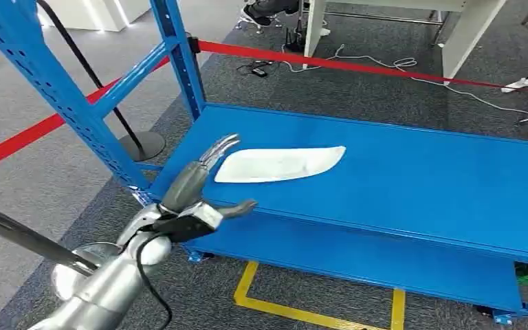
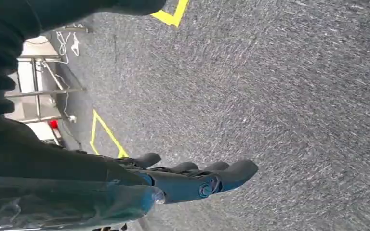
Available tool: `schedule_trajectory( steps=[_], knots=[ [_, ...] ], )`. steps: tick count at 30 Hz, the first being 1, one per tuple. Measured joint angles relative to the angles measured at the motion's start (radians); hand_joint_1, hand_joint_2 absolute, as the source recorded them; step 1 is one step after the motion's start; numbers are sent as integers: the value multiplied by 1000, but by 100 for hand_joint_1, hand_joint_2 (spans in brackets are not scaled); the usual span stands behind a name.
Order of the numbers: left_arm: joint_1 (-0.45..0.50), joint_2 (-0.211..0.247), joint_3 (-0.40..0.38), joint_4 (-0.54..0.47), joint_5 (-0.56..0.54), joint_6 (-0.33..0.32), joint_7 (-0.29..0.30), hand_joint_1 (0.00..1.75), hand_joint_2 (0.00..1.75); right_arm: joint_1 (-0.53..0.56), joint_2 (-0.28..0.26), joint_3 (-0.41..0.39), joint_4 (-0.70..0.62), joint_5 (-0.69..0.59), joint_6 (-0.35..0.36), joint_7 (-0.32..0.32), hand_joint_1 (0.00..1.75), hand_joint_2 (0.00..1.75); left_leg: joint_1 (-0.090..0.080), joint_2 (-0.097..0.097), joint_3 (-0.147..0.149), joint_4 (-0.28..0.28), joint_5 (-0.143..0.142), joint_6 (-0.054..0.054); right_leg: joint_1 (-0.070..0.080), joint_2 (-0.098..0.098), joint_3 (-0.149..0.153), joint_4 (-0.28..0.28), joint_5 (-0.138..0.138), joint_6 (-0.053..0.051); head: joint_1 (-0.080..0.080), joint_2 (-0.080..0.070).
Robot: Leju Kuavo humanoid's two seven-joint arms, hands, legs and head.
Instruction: Take the parts from the cabinet and place them on the table.
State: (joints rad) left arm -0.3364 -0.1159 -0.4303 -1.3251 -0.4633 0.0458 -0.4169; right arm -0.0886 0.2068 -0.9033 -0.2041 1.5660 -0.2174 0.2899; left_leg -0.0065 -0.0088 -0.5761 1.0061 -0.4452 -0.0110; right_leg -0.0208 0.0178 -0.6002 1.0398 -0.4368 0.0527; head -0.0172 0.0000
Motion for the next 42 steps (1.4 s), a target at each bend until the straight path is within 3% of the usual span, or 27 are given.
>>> schedule_trajectory(
  steps=[5,13,22,31,36,42],
  knots=[
    [-132,37,-22,129,-52,1,50,0,175,0,0,1,0,0,-4,-3,0,175,0,0,0,0,1,-1,0,0,0,0,1,1,0,0],
    [-340,49,-113,391,-150,-74,146,0,175,-2,0,2,0,0,-5,6,0,175,0,0,-1,0,1,-1,0,0,0,-2,2,2,0,0],
    [-432,46,-169,529,-160,-113,148,0,175,-14,0,17,0,2,-2,13,0,175,0,0,-1,0,1,-1,0,1,0,-2,2,2,0,0],
    [-534,15,-271,672,-189,-262,124,0,175,-30,0,52,0,2,16,21,0,175,0,0,-1,0,2,0,0,0,0,-3,3,2,0,0],
    [-568,-12,-332,726,-171,-318,87,0,175,-35,0,75,0,2,25,33,0,175,0,0,-2,0,2,0,0,0,0,-3,3,2,0,0],
    [-595,-44,-400,762,-156,-380,84,0,175,-41,0,95,0,2,35,42,0,175,0,0,-2,0,2,0,0,0,0,-3,3,2,0,0]
  ],
)
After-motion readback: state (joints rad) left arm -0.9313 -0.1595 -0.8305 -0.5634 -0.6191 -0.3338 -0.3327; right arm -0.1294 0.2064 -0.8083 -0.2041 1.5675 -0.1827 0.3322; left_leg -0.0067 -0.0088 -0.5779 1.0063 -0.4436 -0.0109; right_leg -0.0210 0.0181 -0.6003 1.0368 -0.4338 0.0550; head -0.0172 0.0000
